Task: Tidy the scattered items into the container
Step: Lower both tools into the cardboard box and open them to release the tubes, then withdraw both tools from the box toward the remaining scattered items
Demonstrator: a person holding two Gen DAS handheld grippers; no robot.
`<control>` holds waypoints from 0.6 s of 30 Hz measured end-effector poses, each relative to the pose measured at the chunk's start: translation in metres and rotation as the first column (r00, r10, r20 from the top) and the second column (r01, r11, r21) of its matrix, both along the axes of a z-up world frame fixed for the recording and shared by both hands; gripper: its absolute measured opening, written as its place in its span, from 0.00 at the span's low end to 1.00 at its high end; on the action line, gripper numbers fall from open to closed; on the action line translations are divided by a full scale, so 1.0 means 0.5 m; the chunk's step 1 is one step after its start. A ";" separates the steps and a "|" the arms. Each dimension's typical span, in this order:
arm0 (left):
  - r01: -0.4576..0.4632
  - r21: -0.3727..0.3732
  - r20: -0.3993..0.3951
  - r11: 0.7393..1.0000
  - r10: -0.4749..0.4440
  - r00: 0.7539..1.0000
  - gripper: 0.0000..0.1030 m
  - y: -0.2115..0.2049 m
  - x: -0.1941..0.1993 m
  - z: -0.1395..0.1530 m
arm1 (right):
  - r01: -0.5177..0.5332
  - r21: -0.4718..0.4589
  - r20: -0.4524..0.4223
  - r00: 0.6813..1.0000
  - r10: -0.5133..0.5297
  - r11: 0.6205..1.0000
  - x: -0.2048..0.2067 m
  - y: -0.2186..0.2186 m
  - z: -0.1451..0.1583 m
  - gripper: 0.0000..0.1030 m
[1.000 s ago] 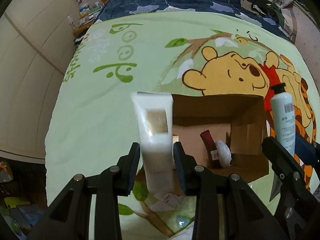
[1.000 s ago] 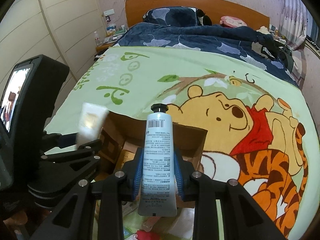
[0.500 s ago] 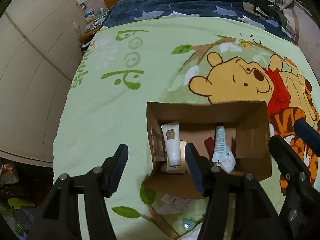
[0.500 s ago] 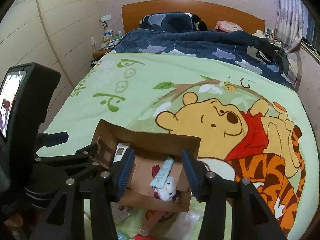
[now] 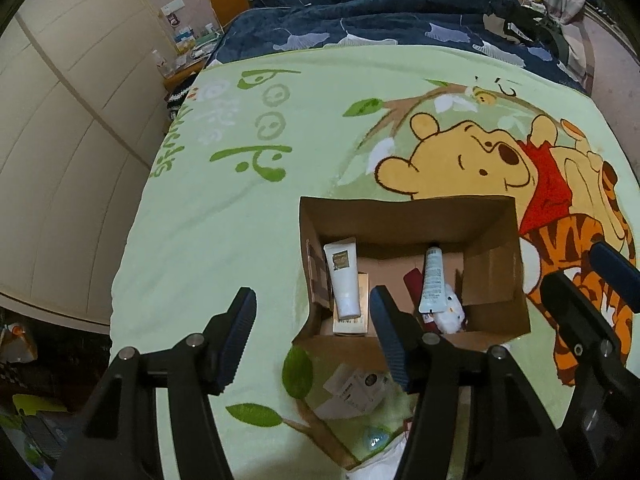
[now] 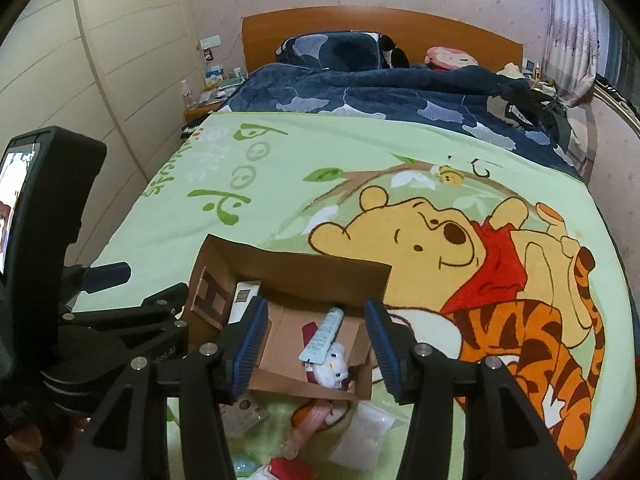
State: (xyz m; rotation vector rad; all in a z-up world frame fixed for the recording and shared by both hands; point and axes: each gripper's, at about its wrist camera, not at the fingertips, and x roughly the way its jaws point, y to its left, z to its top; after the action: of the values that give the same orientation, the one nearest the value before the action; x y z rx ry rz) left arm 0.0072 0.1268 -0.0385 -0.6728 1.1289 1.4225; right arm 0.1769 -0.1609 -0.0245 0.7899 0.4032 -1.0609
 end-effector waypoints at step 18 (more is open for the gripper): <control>0.073 0.044 0.028 0.996 -0.074 0.997 0.59 -0.146 0.011 0.061 | -0.043 -0.047 0.000 0.999 0.043 0.998 -0.037 0.138 0.034 0.51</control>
State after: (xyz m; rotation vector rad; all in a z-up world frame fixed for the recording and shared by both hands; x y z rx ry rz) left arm 0.0125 0.0537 -0.0079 -0.6145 1.0866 1.3659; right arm 0.1583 -0.0919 -0.0074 0.7372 0.3914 -1.0266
